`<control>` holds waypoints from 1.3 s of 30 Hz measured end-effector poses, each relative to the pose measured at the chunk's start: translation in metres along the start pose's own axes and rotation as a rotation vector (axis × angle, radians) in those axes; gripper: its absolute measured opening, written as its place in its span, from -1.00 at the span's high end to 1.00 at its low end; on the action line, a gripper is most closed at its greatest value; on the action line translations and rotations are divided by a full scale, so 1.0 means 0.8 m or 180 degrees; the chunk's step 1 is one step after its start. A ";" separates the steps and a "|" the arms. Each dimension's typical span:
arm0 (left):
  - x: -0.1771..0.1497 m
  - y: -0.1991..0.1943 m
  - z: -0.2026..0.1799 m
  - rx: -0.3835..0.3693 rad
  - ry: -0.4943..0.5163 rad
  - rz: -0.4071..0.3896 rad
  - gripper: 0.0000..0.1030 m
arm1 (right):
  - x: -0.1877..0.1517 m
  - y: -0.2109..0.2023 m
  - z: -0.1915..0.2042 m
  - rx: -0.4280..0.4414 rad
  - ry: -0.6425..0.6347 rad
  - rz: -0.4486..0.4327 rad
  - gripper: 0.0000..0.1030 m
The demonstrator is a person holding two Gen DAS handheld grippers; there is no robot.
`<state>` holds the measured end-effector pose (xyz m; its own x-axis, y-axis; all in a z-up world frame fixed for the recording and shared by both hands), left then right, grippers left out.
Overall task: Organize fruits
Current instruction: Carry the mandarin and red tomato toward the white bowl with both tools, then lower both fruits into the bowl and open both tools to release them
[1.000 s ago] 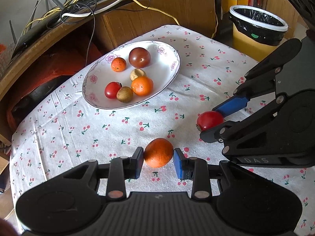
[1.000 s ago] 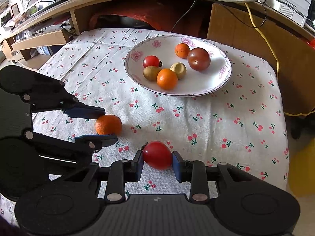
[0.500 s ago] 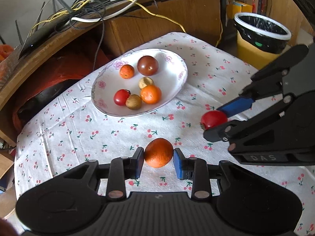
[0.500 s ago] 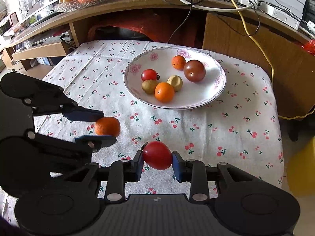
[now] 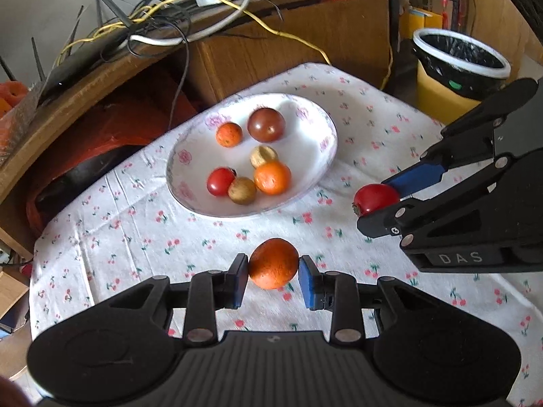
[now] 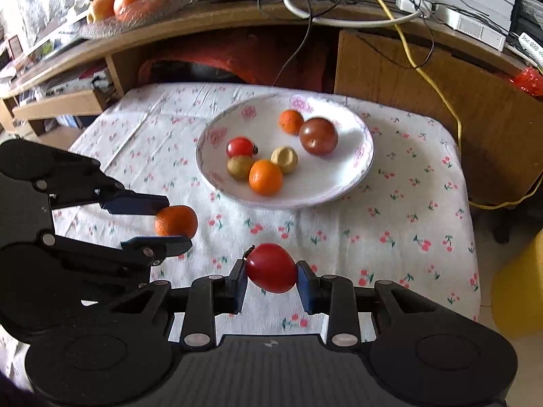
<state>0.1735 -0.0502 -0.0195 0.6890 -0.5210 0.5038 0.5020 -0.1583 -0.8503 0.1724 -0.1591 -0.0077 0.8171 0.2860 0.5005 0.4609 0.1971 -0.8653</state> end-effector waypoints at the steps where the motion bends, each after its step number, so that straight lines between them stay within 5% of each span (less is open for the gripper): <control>1: 0.002 -0.002 0.002 0.0008 -0.0013 -0.0018 0.22 | 0.003 -0.001 0.000 0.0003 0.0005 -0.0023 0.47; 16: 0.042 0.005 0.027 0.0108 -0.0218 -0.0186 0.21 | 0.047 0.002 -0.015 -0.0040 0.0145 -0.0272 0.47; 39: 0.073 0.035 0.053 0.0268 -0.0369 -0.0241 0.21 | 0.080 0.038 -0.032 -0.0089 0.0168 -0.0275 0.47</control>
<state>0.2496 -0.0496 -0.0078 0.7008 -0.4090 0.5844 0.5935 -0.1201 -0.7958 0.2476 -0.1586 -0.0026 0.7906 0.2192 0.5718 0.5394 0.1925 -0.8197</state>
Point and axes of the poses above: each gripper's, at about its wrist camera, not at the fingertips, and y roughly the way its jaws point, z to its left, x to its top, the point moved 1 cm from there along y, roughly the way its jaws point, and after that the axes turned 5 degrees about z, right-handed, at the moved point
